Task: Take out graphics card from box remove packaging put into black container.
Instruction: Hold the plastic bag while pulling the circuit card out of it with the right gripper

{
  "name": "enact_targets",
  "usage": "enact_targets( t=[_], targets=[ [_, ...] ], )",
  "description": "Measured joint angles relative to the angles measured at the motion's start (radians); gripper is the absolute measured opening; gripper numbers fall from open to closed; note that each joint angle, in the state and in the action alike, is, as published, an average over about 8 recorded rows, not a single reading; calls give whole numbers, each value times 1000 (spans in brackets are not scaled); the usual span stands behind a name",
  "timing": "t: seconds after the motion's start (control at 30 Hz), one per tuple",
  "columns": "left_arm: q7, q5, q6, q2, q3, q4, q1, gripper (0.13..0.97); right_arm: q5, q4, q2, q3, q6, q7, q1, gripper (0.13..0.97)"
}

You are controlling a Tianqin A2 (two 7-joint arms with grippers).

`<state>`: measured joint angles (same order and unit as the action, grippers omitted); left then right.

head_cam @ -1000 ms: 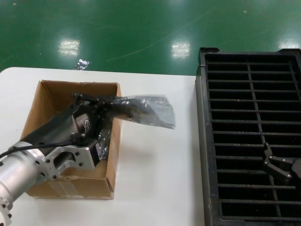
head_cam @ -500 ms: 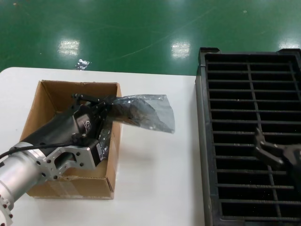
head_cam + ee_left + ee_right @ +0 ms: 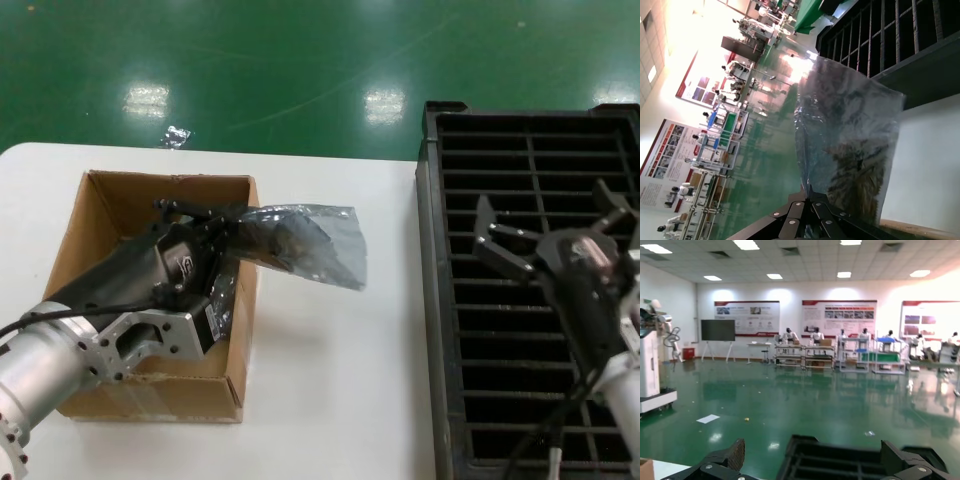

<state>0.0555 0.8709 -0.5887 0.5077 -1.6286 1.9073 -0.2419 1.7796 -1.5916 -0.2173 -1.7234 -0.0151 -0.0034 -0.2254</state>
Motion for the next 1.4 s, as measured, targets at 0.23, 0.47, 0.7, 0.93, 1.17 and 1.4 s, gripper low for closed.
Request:
enact_targets(
  t=[0.23, 0.47, 0.7, 0.93, 1.17, 1.4],
  targets=[
    [0, 0, 0, 0, 0, 0, 0, 139, -46, 9, -8, -52, -15, -42, -47, 900],
    [0, 0, 0, 0, 0, 0, 0, 139, -68, 3, -105, -160, -15, -27, -88, 817],
    [0, 0, 0, 0, 0, 0, 0, 139, -3, -24, -272, -325, 26, -5, -145, 702],
    [0, 0, 0, 0, 0, 0, 0, 139, 166, -58, -437, -545, 96, -46, -237, 514],
    [0, 0, 0, 0, 0, 0, 0, 139, 319, -78, -524, -767, 134, -98, -356, 441],
    [0, 0, 0, 0, 0, 0, 0, 139, 404, -80, -546, -914, 140, -136, -457, 302]
  ],
)
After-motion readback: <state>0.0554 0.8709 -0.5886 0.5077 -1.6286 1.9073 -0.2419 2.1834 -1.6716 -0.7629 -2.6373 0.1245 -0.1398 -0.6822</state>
